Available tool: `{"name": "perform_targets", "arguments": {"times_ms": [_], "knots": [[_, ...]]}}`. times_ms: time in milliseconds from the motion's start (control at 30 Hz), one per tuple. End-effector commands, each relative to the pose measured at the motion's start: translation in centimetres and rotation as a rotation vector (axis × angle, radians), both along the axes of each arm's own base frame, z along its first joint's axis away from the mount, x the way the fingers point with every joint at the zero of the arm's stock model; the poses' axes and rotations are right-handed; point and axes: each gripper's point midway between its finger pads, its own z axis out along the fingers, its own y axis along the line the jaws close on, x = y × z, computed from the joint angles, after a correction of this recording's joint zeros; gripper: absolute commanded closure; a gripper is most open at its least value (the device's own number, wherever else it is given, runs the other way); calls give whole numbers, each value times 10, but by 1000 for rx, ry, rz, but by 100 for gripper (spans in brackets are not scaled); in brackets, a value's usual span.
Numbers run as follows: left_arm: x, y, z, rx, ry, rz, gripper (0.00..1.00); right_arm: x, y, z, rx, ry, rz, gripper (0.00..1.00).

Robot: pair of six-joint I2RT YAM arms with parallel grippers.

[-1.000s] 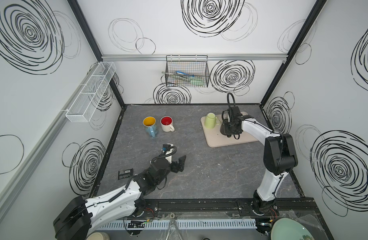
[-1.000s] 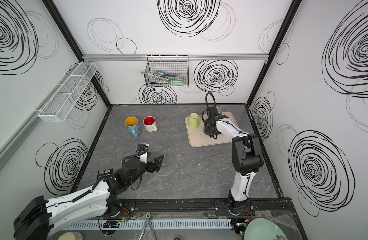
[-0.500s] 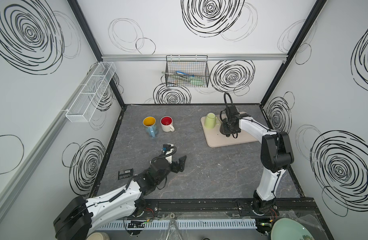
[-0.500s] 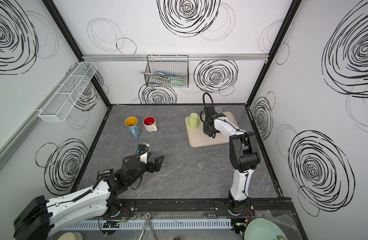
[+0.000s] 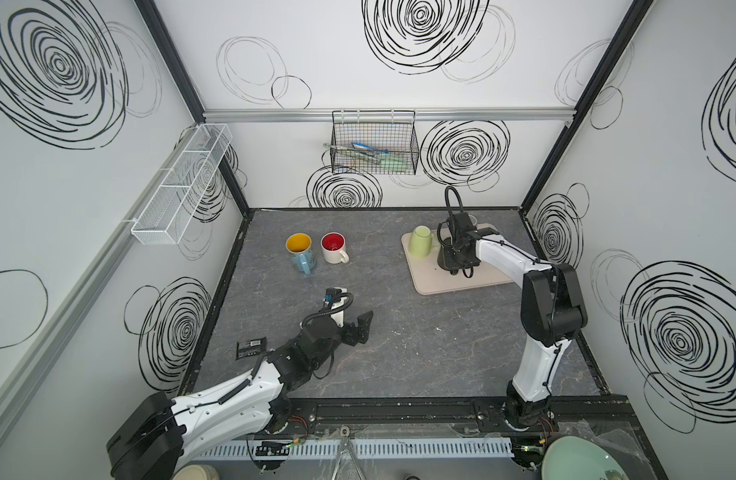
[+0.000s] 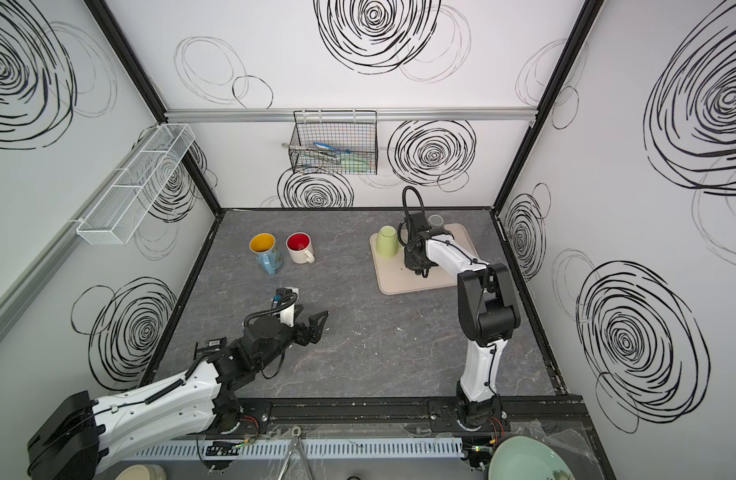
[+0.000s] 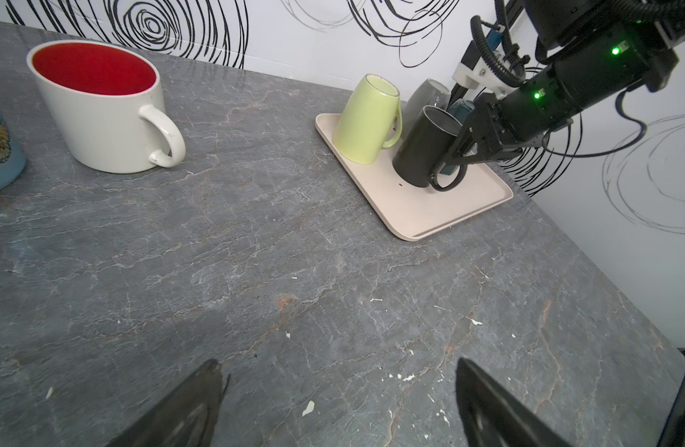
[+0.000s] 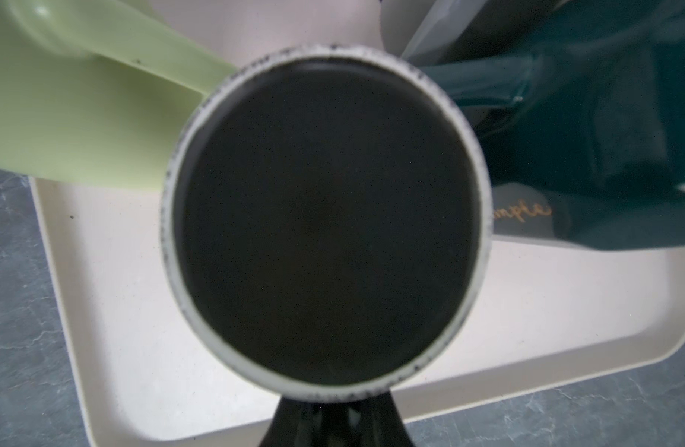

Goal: Turn the mug right side up
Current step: Pick up the mug from the tray.

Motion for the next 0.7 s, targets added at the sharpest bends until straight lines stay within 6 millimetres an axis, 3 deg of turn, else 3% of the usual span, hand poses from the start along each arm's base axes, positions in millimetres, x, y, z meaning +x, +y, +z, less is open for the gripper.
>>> {"name": "perform_targets", "arguments": {"times_ms": [0,667], "knots": [[1,-2,8,-48,-23,-2,4,-13,0,15,9,-32,-17,100],[3,-4,1,-14,-14,-11,4,-26,44,98,289,-261,78,100]]}}
